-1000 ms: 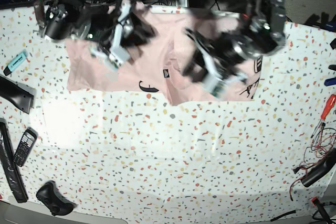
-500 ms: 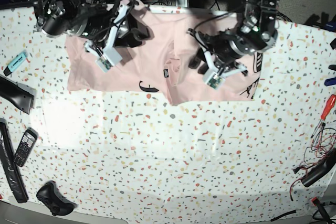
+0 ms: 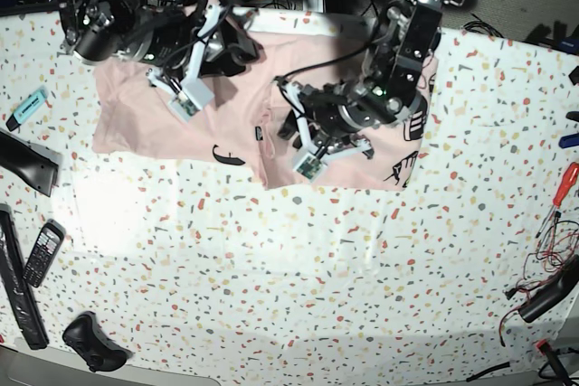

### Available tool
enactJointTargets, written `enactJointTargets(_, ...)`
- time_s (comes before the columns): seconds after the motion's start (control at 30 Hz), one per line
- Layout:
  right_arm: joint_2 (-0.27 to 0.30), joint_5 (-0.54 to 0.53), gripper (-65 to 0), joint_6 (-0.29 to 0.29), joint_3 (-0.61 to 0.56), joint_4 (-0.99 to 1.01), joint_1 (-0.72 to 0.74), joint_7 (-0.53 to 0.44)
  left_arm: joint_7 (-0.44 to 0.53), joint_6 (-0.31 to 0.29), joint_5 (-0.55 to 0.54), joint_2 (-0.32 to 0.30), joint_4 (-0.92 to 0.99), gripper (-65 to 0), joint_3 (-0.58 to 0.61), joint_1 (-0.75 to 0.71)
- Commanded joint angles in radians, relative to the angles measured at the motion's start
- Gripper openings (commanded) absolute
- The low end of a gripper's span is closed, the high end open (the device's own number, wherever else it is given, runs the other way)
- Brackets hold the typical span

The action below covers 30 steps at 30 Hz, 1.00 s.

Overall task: Fold the T-shirt properly
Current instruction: 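Release the folded hem with the left gripper and pull it back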

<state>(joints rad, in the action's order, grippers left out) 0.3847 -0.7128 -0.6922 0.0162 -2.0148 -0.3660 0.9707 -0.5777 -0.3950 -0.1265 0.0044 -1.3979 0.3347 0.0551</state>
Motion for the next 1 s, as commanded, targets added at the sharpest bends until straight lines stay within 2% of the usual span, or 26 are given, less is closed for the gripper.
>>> enactJointTargets(0.0, 0.008, -0.033, -48.6, -0.006, 0.004, -0.017, 0.005, -0.029, 0.014, 0.003, -0.005, 0.009, -0.031, -49.9, -0.002, 0.014)
enactJointTargets(0.13, 0.008, -0.098, -48.5, -0.006, 0.021, -0.017, 0.009, -0.039, 0.010, 0.003, -0.006, 0.005, -0.131, -49.9, -0.002, 0.013)
enactJointTargets(0.23, 0.008, -0.111, -48.5, -0.006, 0.069, -0.017, 0.009, -0.033, 0.010, 0.005, -0.068, -0.023, -0.245, -49.9, -0.002, 0.014)
enactJointTargets(0.3, 0.008, -0.111, -48.5, -0.006, 0.118, -0.017, 0.009, -0.021, 0.009, 0.010, -0.095, -0.048, -0.314, -49.9, -0.002, 0.014)
enactJointTargets(0.4, 0.008, -0.111, -48.3, -0.006, 0.213, -0.017, 0.009, -0.003, -0.013, 0.041, -0.071, -0.072, -0.359, -49.9, -0.010, 0.013)
enactJointTargets(0.47, 0.008, -0.111, -43.4, -0.006, 0.283, -0.017, 0.008, 0.012, -0.019, 0.040, -0.073, -0.080, -0.359, -49.9, -0.043, 0.009)
enactJointTargets(0.57, 0.009, -0.111, -36.1, -0.006, 0.383, -0.008, 0.015, 0.044, -0.016, 0.040, -0.095, -0.091, -0.359, -49.9, -0.125, -0.005)
enactJointTargets(0.7, 0.009, -0.111, -35.2, -0.006, 0.491, 0.062, 0.059, 0.121, -0.008, 0.039, -0.146, -0.091, -0.359, -49.9, -0.286, -0.035)
enactJointTargets(0.73, 0.010, -0.111, -35.2, -0.006, 0.512, 0.088, 0.077, 0.148, -0.005, 0.028, -0.156, -0.091, -0.359, -49.9, -0.328, -0.045)
enactJointTargets(0.87, 0.053, -0.163, -35.2, -0.006, 0.558, 0.195, 0.106, 0.154, -0.005, -0.066, -0.180, -0.091, -0.359, -49.9, -0.493, -0.094)
enactJointTargets(0.97, 0.101, -0.158, -35.2, -0.006, 0.559, 0.264, 0.105, 0.155, -0.004, -0.085, -0.197, -0.109, -0.359, -49.9, -0.589, -0.137)
